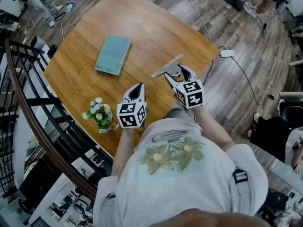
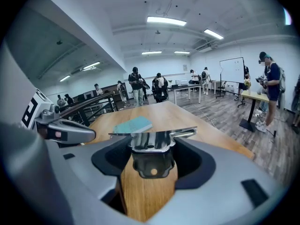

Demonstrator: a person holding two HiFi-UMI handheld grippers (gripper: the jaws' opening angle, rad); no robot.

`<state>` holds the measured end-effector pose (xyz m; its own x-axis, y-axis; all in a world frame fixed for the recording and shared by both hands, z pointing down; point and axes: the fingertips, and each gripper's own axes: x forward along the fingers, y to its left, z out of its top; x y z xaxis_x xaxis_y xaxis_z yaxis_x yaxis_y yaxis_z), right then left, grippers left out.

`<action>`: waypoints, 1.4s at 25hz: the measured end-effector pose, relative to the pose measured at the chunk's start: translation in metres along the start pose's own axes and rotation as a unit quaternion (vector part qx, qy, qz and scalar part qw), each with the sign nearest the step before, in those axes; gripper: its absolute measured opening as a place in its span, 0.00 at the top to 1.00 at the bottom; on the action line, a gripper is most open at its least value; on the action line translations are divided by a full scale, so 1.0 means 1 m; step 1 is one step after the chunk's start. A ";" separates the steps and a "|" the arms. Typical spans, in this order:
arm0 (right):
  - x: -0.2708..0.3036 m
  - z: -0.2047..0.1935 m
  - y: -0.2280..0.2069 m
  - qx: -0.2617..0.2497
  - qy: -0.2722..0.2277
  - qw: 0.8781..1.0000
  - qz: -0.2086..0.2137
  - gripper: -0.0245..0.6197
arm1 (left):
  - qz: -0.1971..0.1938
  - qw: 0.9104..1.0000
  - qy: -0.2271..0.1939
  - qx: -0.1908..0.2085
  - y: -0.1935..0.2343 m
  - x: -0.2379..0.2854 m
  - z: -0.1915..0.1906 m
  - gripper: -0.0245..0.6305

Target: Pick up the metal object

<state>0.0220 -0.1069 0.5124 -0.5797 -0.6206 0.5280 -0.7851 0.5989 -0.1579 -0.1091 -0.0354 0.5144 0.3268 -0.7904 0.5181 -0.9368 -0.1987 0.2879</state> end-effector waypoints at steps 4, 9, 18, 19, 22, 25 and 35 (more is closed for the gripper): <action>-0.008 0.006 0.003 -0.001 -0.007 1.000 -0.001 0.52 | -0.002 1.000 -0.002 0.002 0.000 -0.002 0.003 0.94; -0.021 0.012 0.005 -0.001 -0.022 1.000 0.004 0.52 | -0.005 1.000 -0.003 0.006 -0.005 -0.004 0.004 0.94; -0.035 0.015 0.009 0.002 -0.040 0.999 0.006 0.52 | -0.004 1.000 -0.008 0.010 -0.010 -0.010 0.002 0.94; -0.036 0.016 0.009 0.002 -0.042 0.999 0.007 0.52 | -0.003 1.000 -0.008 0.010 -0.011 -0.010 0.002 0.94; -0.041 0.019 0.012 0.001 -0.047 0.999 0.009 0.52 | -0.001 1.000 -0.010 0.009 -0.011 -0.013 0.002 0.94; -0.044 0.025 0.013 -0.001 -0.052 0.999 0.012 0.52 | -0.001 1.000 -0.010 0.009 -0.012 -0.015 0.004 0.94; -0.053 0.018 0.014 0.001 -0.065 0.998 0.020 0.52 | 0.000 1.000 -0.015 0.013 -0.021 -0.014 -0.008 0.94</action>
<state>0.0379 -0.0745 0.4674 -0.6331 -0.6569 0.4094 -0.7616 0.6232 -0.1778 -0.0928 -0.0155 0.5070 0.3234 -0.8073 0.4936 -0.9397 -0.2129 0.2675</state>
